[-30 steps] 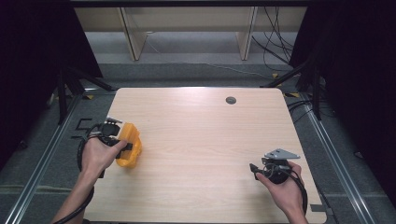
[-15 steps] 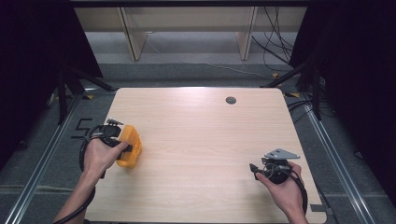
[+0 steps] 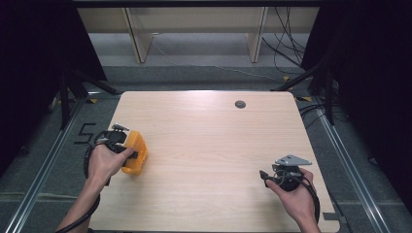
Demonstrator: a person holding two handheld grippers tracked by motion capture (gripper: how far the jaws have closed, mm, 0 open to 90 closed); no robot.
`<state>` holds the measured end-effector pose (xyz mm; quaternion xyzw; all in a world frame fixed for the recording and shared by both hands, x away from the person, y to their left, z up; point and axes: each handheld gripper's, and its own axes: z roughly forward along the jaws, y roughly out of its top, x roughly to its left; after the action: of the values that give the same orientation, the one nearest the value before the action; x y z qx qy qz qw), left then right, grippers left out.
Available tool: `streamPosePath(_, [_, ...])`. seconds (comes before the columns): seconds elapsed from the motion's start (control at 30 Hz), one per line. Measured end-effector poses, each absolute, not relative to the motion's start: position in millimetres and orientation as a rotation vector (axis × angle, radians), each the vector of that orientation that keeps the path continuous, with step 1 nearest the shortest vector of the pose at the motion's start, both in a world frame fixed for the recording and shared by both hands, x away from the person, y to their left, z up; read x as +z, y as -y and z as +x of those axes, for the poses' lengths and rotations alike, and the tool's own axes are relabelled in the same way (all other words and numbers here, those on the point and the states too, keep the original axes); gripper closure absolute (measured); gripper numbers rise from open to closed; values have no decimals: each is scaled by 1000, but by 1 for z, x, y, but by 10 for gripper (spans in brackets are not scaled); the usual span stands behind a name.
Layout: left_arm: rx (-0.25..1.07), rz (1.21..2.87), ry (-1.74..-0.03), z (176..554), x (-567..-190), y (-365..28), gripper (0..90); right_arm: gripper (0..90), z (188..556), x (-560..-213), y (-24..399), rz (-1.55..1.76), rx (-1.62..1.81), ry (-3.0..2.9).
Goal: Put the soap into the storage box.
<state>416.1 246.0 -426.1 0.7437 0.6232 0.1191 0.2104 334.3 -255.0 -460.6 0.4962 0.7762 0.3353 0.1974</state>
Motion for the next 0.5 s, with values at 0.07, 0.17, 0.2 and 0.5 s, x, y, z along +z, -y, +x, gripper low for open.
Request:
streamPosePath(0.07, [332,2072,-1733,416,-426,-246,605,459,334,-459,254,1414,943,-2171])
streamPosePath(0.17, [338,2074,-1736,417,-427,-246,605,459,334,-459,254,1416,942,-2171])
streamPosePath(0.2, [338,2074,-1736,417,-427,-246,605,459,334,-459,254,1416,942,-2171])
streamPosePath(0.5, [344,2073,-1737,417,-429,-248,605,459,335,-460,256,1371,949,-2183])
